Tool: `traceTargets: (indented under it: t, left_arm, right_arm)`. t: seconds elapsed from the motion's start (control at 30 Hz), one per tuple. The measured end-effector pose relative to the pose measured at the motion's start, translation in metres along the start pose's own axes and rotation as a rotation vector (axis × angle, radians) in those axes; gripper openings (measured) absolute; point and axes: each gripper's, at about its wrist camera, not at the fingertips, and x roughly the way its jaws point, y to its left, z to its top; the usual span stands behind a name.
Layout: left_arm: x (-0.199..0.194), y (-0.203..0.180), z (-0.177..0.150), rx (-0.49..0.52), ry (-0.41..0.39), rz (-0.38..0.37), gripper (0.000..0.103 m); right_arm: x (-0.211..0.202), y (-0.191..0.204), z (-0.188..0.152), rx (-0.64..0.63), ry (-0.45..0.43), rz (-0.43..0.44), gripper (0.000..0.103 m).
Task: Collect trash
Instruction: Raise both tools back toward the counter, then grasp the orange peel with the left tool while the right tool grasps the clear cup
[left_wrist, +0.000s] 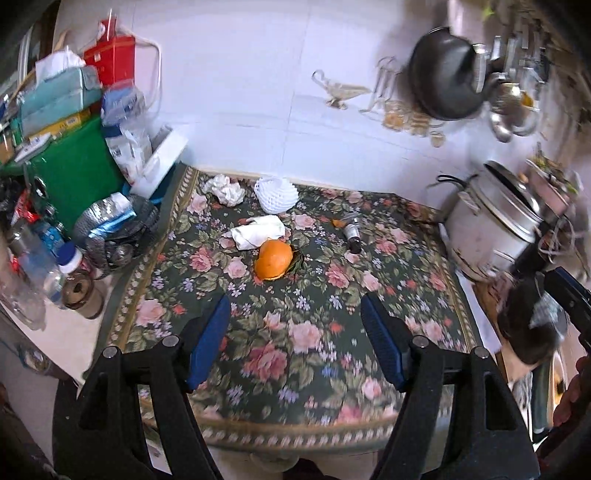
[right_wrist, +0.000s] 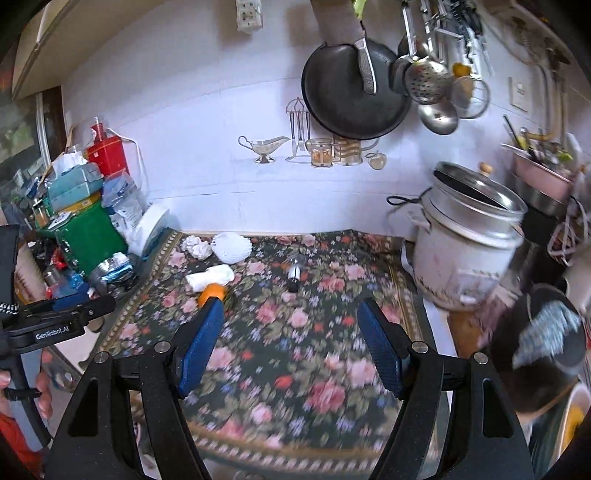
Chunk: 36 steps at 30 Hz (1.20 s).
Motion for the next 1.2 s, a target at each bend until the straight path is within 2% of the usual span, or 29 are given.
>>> traceTargets:
  t: [0.3, 0.4, 0.57, 0.7, 0.97, 1.2]
  left_arm:
    - [0.117, 0.001, 0.022, -0.011, 0.175, 0.048, 0.072]
    - [0.155, 0.004, 0.027, -0.006, 0.215, 0.050, 0.072]
    - [0.220, 0.006, 0.038, 0.063, 0.271, 0.029, 0.072]
    - [0.265, 0.017, 0.042, 0.093, 0.336, 0.052, 0.072]
    - [0.294, 0.050, 0.045, 0.006, 0.367, -0.051, 0.072]
    - [0.310, 0.047, 0.044, 0.005, 0.377, -0.111, 0.069]
  right_arm:
    - [0.086, -0.027, 0.009, 0.057, 0.126, 0.056, 0.072]
    - [0.106, -0.032, 0.008, 0.078, 0.162, 0.040, 0.072]
    - [0.141, -0.035, 0.004, 0.127, 0.223, -0.028, 0.072]
    - [0.176, -0.033, 0.007, 0.169, 0.276, -0.055, 0.072]
    - [0.269, -0.030, 0.017, 0.191, 0.356, -0.030, 0.071]
    - [0.343, -0.024, 0.017, 0.192, 0.431, 0.011, 0.055]
